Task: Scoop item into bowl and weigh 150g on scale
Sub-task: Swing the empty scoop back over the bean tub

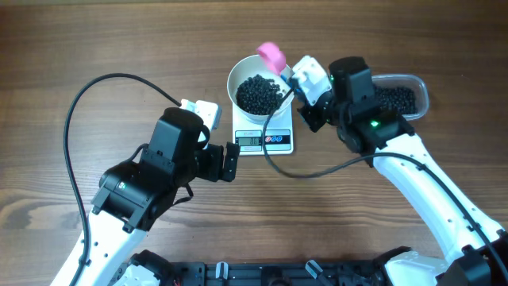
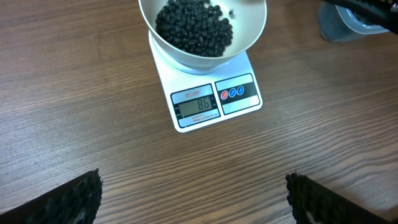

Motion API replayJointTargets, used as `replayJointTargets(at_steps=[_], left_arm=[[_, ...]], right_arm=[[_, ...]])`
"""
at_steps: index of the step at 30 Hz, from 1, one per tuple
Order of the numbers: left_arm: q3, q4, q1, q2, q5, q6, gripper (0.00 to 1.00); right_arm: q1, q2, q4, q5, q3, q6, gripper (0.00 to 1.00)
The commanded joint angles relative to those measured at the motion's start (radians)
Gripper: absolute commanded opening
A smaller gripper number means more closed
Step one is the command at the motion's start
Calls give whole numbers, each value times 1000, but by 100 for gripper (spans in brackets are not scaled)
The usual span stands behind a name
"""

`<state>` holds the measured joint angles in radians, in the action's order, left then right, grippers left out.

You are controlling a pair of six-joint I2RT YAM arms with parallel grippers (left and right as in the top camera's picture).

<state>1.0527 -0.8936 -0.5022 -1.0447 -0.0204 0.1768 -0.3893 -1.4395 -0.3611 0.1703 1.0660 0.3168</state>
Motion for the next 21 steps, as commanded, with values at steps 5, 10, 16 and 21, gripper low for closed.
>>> replayJointTargets(at_steps=[5, 10, 16, 21], left_arm=[[0, 2, -5, 3, -8, -15, 100], [0, 2, -5, 3, -8, -15, 100], [0, 2, -5, 3, -8, -15, 100], [0, 2, -5, 3, -8, -15, 100]], right_arm=[[361, 25, -46, -11, 14, -414, 4], [622, 64, -142, 145, 14, -425, 4], [697, 175, -283, 135, 13, -261, 4], [696, 57, -385, -85, -8, -212, 5]])
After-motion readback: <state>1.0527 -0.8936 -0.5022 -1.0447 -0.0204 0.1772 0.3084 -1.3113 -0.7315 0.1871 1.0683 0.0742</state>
